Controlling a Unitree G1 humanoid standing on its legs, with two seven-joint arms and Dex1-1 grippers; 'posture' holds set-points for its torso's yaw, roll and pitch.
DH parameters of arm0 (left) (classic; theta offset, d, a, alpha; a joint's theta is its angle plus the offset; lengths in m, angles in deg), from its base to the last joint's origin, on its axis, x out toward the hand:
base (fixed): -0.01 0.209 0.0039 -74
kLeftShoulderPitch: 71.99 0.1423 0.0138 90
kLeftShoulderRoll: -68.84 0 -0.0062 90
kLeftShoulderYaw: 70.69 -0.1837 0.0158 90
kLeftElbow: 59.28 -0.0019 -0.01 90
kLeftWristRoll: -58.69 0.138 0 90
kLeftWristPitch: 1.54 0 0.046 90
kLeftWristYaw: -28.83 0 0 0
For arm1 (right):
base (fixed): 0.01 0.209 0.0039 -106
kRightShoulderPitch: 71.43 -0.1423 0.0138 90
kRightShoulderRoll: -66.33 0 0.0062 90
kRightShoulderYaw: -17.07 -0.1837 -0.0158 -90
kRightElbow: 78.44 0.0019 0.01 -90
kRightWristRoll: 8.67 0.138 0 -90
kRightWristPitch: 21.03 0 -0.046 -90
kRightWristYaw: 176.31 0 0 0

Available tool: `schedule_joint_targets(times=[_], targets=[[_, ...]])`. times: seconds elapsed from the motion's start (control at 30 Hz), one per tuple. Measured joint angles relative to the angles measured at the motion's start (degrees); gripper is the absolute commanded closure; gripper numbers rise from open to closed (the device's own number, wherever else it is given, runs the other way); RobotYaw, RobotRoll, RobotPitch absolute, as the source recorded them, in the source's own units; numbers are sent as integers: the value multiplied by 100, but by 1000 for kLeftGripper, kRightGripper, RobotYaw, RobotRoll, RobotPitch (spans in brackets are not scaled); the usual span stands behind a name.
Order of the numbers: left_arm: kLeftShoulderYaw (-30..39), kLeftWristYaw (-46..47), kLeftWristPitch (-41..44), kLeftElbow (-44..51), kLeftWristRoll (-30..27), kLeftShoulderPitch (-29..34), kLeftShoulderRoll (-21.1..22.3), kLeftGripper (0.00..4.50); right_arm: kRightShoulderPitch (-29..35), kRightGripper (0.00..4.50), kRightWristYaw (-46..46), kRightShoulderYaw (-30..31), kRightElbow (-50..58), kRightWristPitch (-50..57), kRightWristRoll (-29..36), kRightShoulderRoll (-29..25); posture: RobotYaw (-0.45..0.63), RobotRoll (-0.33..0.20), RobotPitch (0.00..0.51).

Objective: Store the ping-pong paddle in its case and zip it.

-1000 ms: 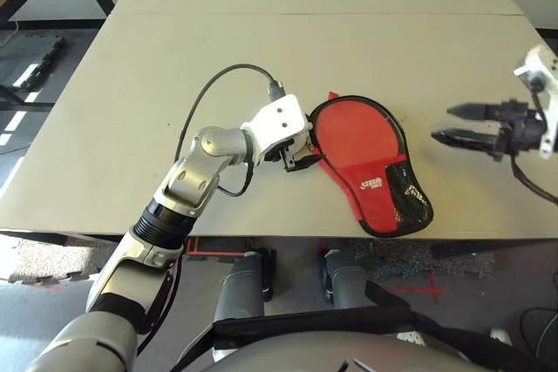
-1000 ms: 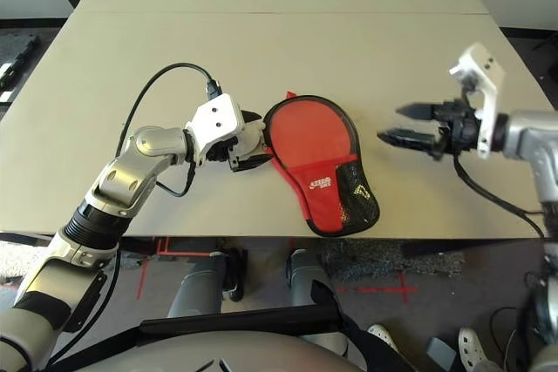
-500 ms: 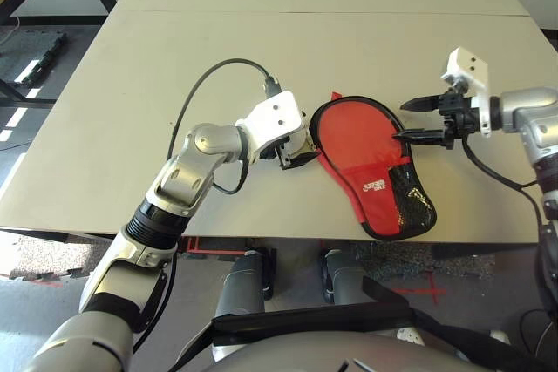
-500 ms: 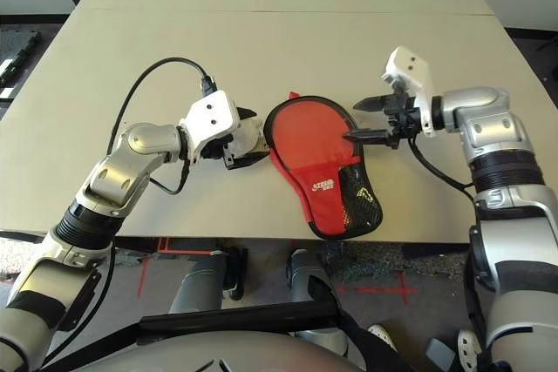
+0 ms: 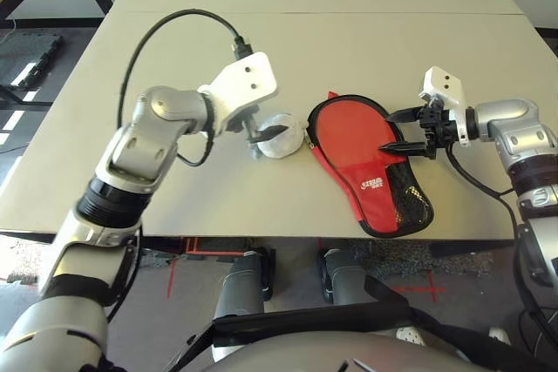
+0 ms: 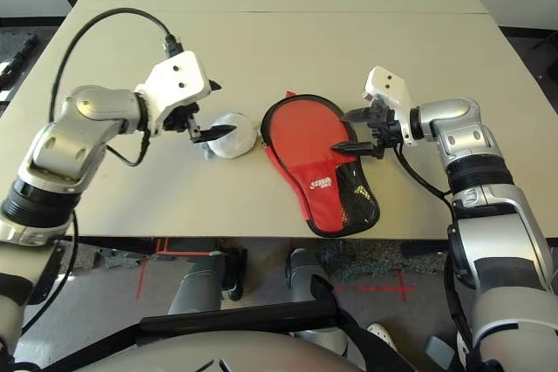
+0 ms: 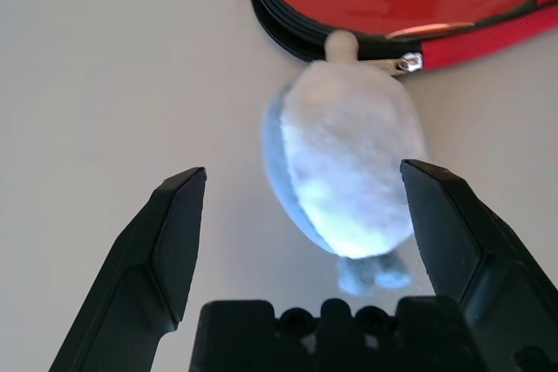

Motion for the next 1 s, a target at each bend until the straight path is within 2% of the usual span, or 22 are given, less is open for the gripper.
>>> schedule_joint_targets(times=[0.53, 0.63, 0.83, 0.93, 1.0], targets=[[-252, 539, 495, -514, 158, 61, -502, 0, 21, 35, -98, -93, 6, -34, -84, 69, -22, 0, 193], [-253, 533, 514, -519, 156, 61, -501, 646, 35, 0, -108, -107, 16, -33, -86, 75, -22, 0, 191], [-252, 475, 519, -519, 132, 30, -493, 2927, 75, 0, -168, -123, 77, -26, -86, 92, -25, 0, 188], [-252, 466, 519, -545, 113, -49, -506, 3929, 106, 0, -192, -126, 119, -13, -86, 97, -28, 0, 187], [-252, 461, 503, -673, 109, -150, -524, 4415, 129, 0, -213, -125, 168, 8, -87, 101, -29, 0, 187]])
